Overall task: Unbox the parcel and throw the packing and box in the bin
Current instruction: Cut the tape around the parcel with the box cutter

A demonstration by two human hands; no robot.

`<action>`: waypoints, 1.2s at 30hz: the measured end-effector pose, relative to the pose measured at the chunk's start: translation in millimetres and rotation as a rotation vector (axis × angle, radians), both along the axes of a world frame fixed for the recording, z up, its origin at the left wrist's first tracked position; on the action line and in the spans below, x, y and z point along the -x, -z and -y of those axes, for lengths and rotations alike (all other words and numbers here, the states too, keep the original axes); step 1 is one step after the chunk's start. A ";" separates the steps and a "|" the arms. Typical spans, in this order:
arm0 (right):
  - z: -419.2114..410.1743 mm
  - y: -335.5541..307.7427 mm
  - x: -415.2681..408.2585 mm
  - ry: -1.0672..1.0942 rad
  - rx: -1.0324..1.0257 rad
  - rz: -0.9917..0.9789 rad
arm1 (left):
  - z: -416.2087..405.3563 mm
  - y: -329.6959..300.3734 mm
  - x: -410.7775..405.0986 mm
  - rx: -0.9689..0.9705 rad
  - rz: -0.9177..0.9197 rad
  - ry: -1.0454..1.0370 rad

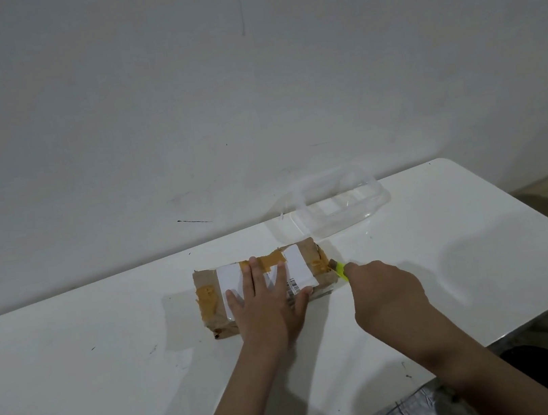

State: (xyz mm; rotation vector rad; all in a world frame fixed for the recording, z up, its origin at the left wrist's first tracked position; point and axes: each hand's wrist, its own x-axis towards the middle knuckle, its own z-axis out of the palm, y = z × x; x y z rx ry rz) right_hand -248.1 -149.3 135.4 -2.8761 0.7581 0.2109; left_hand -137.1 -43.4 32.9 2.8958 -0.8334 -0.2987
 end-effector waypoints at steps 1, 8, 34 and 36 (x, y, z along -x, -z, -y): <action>0.8 0.9 2.4 -0.001 0.003 0.007 | -0.1 0.3 0.3 0.003 0.007 0.002; 14.0 4.0 6.7 0.041 0.031 0.062 | -2.3 2.7 1.0 0.023 0.051 0.013; -0.6 2.0 -2.1 -0.004 0.034 -0.032 | 0.3 1.6 0.0 0.005 -0.016 0.001; 1.9 2.3 0.4 0.013 0.021 -0.030 | -0.8 2.0 1.3 0.001 -0.008 0.004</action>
